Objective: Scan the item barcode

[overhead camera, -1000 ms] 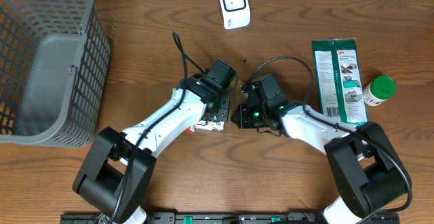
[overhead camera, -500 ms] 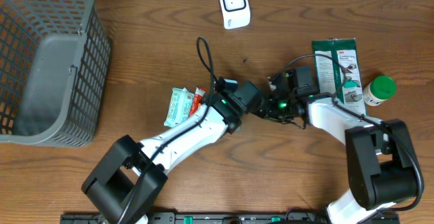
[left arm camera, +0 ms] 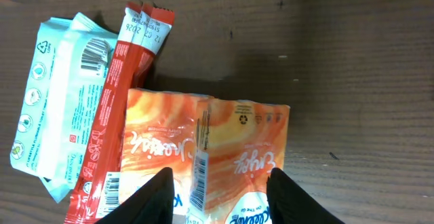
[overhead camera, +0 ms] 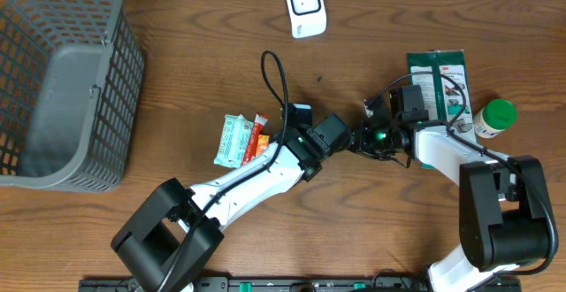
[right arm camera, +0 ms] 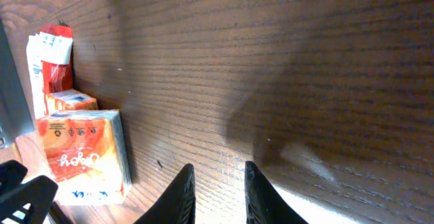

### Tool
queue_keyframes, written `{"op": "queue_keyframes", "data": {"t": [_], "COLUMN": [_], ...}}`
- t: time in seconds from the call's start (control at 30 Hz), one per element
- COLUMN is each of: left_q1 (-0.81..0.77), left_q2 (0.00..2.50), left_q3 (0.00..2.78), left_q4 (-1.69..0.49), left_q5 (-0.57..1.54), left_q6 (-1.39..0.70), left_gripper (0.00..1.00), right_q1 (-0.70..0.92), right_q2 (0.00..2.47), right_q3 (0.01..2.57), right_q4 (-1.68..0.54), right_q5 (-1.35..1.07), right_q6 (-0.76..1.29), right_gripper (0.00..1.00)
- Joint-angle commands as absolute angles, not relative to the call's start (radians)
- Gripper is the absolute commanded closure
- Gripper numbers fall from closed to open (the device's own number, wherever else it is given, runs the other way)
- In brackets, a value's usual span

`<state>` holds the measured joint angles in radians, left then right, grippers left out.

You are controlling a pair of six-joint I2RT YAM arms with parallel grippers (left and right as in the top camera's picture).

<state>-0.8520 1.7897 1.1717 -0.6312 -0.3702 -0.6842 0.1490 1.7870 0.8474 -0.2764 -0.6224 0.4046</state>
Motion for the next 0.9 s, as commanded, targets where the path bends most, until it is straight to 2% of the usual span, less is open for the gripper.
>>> {"op": "queue_keyframes", "data": {"t": [0.0, 0.2, 0.37, 0.53, 0.7, 0.73, 0.77, 0.8, 0.87], "left_q1": [-0.85, -0.846, -0.804, -0.748, -0.701, -0.689, -0.677, -0.664, -0.641], "left_q2": [1.804, 1.803, 1.803, 1.772, 1.709, 1.705, 1.705, 1.706, 1.712], "left_q3": [1.164, 1.165, 1.196, 1.248, 1.253, 1.253, 1.253, 1.253, 1.25], "left_q4": [-0.635, -0.631, -0.665, -0.738, -0.767, -0.78, -0.789, -0.797, -0.804], "left_q5": [-0.397, -0.411, -0.423, -0.393, -0.352, -0.352, -0.352, -0.352, -0.348], "left_q6": [-0.694, -0.689, -0.675, -0.662, -0.659, -0.659, -0.658, -0.658, -0.659], "left_gripper": [0.54, 0.53, 0.53, 0.56, 0.72, 0.77, 0.88, 0.92, 0.93], "right_q1": [0.146, 0.147, 0.179, 0.252, 0.343, 0.359, 0.375, 0.389, 0.419], "right_q2": [1.799, 1.799, 1.8, 1.8, 1.803, 1.803, 1.803, 1.803, 1.803], "right_q3": [0.842, 0.842, 0.841, 0.841, 0.841, 0.841, 0.841, 0.841, 0.841], "right_q4": [-0.278, -0.278, -0.279, -0.26, -0.24, -0.235, -0.233, -0.231, -0.218], "right_q5": [-0.642, -0.66, -0.657, -0.596, -0.545, -0.543, -0.53, -0.515, -0.491], "right_q6": [0.384, 0.384, 0.389, 0.425, 0.48, 0.49, 0.503, 0.513, 0.524], "right_gripper": [0.8, 0.81, 0.93, 0.97, 0.99, 0.99, 0.99, 0.99, 0.99]}}
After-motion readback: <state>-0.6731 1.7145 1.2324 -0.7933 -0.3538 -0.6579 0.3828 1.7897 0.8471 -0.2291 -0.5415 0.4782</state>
